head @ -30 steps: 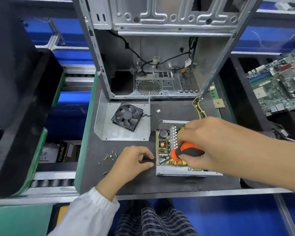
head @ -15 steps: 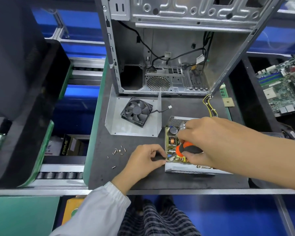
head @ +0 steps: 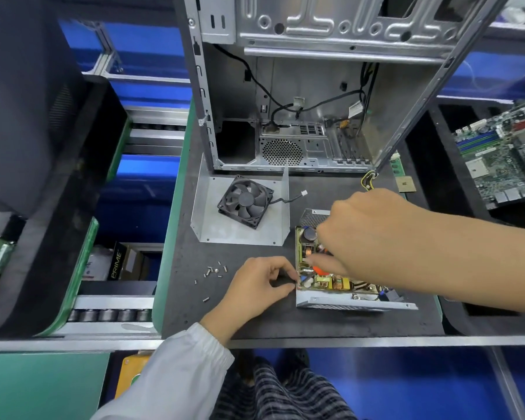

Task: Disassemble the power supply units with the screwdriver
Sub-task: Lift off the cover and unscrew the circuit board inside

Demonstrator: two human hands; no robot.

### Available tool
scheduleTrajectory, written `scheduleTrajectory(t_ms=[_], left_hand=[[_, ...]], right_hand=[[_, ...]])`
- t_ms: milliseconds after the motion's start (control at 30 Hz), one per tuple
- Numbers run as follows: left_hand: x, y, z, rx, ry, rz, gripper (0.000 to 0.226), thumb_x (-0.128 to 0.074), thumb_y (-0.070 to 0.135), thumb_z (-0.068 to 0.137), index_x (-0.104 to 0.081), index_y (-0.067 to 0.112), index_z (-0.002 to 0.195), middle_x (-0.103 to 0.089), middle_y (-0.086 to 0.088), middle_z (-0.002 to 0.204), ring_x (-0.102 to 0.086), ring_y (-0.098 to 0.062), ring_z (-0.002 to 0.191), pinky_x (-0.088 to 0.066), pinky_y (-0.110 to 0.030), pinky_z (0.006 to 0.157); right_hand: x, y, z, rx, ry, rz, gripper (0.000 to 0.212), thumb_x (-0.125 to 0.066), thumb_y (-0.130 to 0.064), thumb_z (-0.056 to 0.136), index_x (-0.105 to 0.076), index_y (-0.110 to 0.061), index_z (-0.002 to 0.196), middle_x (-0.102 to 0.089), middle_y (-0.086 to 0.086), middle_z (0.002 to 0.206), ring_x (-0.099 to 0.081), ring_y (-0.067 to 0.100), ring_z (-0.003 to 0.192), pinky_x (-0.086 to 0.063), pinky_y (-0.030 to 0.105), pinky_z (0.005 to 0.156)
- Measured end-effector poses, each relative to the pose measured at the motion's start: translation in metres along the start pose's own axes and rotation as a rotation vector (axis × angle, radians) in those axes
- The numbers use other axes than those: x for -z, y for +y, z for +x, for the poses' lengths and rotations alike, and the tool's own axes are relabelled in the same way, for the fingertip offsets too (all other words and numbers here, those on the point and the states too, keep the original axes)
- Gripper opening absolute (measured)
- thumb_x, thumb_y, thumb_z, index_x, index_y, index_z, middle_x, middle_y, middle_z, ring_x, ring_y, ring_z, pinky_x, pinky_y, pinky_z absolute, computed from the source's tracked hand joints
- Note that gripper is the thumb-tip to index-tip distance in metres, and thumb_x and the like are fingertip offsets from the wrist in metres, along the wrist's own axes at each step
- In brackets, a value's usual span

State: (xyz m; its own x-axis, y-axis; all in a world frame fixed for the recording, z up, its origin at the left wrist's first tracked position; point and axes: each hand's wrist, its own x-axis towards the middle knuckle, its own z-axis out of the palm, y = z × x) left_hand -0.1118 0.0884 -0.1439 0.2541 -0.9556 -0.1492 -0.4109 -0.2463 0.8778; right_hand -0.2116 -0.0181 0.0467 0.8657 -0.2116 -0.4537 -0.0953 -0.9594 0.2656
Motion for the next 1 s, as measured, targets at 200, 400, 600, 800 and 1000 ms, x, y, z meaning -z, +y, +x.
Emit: scheduleTrajectory(t_ms=[200, 400, 600, 800, 1000], left_hand=[[0.034, 0.025, 0.006, -0.12, -0.114, -0.392, 0.029, -0.064, 0.011, 0.087, -0.069, 0.036, 0.1, -0.023, 0.014, 0.059, -0.024, -0.006, 0.057, -0.024, -0.017, 0.056], [0.045, 0.063, 0.019, -0.228, -0.35, -0.417, 0.021, -0.072, -0.004, 0.081, -0.068, 0.016, 0.076, -0.061, 0.009, 0.068, -0.053, -0.003, 0.068, -0.043, -0.018, 0.066], [0.034, 0.072, 0.023, -0.23, -0.308, -0.307, 0.01, -0.079, 0.002, 0.076, -0.072, 0.005, 0.082, -0.055, -0.01, 0.065, -0.042, -0.007, 0.062, -0.031, -0.022, 0.061], [0.027, 0.077, 0.022, -0.203, -0.23, -0.35, 0.032, -0.084, 0.002, 0.069, -0.065, 0.0, 0.094, -0.055, -0.024, 0.078, -0.046, -0.033, 0.072, -0.038, -0.044, 0.068], [0.044, 0.077, 0.024, -0.179, -0.43, -0.451, 0.023, -0.063, -0.005, 0.085, -0.061, -0.011, 0.107, -0.057, -0.02, 0.096, -0.054, -0.023, 0.092, -0.047, -0.036, 0.088]], right_hand=[[-0.007, 0.012, -0.002, 0.26, 0.151, -0.17, 0.02, -0.055, -0.032, 0.089, -0.057, -0.023, 0.107, -0.058, 0.004, 0.092, -0.057, 0.025, 0.087, -0.035, 0.031, 0.053], [-0.012, 0.009, -0.004, 0.445, 0.31, -0.072, 0.025, -0.076, -0.024, 0.053, -0.062, -0.026, 0.074, -0.058, -0.005, 0.079, -0.055, 0.02, 0.072, -0.039, 0.027, 0.056], [-0.008, 0.026, -0.022, -0.008, 0.256, 0.045, 0.062, -0.018, -0.082, 0.074, -0.04, -0.026, 0.087, -0.028, -0.007, 0.069, -0.027, 0.014, 0.052, -0.014, 0.024, 0.042], [-0.017, 0.014, -0.016, -0.023, 0.179, -0.016, 0.043, -0.024, -0.055, 0.097, -0.051, -0.021, 0.094, -0.024, -0.007, 0.062, -0.025, 0.015, 0.05, -0.014, 0.028, 0.042], [-0.009, 0.017, -0.023, 0.193, 0.097, 0.055, 0.049, -0.056, -0.007, 0.082, -0.035, -0.032, 0.119, -0.024, -0.007, 0.1, -0.024, 0.015, 0.088, -0.033, 0.024, 0.059]])
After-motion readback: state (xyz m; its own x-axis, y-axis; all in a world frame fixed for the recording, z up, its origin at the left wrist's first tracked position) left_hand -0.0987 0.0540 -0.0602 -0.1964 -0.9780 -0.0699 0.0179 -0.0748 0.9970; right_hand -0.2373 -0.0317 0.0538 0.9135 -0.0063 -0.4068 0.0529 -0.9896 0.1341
